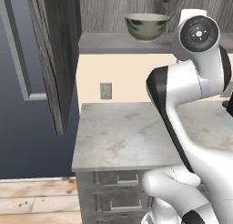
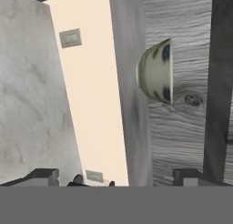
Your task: Pick up the bowls from the cabinet and place each bowl in front of a stool on the dining counter.
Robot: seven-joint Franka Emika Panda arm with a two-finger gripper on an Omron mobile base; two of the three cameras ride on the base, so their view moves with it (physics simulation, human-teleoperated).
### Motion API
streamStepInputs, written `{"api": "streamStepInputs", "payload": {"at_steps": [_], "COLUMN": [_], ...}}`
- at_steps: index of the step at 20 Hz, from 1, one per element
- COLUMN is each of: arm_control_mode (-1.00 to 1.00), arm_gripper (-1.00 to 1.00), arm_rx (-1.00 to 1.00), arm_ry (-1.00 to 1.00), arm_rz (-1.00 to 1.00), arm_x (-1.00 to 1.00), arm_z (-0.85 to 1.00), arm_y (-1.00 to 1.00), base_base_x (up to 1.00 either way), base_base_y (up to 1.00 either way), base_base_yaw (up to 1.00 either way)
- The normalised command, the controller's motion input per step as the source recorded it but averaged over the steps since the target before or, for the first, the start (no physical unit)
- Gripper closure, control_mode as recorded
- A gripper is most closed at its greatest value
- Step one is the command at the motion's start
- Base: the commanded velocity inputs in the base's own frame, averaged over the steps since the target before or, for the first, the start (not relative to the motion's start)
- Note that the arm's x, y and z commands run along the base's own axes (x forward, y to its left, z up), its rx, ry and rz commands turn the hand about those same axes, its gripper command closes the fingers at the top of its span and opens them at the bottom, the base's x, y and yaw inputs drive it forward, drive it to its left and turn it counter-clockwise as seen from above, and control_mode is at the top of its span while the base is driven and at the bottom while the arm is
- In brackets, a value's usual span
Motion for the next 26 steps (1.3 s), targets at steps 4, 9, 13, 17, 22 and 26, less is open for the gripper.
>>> {"api": "streamStepInputs", "payload": {"at_steps": [4,9,13,17,22,26], "arm_control_mode": [-1.0,-1.0,-1.0,-1.0,-1.0,-1.0], "arm_gripper": [-1.0,-1.0,-1.0,-1.0,-1.0,-1.0], "arm_rx": [0.0,0.0,0.0,0.0,0.0,0.0], "arm_ry": [0.0,0.0,0.0,0.0,0.0,0.0], "arm_rz": [0.0,0.0,0.0,0.01,0.03,0.03], "arm_x": [0.37,0.24,0.28,0.35,0.38,0.48], "arm_z": [0.11,0.25,0.01,-0.04,-0.01,0.0], "arm_y": [0.18,0.02,0.03,0.0,0.0,0.0], "base_base_x": [0.0,0.0,0.0,0.0,0.0,0.0], "base_base_y": [0.0,0.0,0.0,0.0,0.0,0.0], "base_base_yaw": [0.0,0.0,0.0,0.0,0.0,0.0]}}
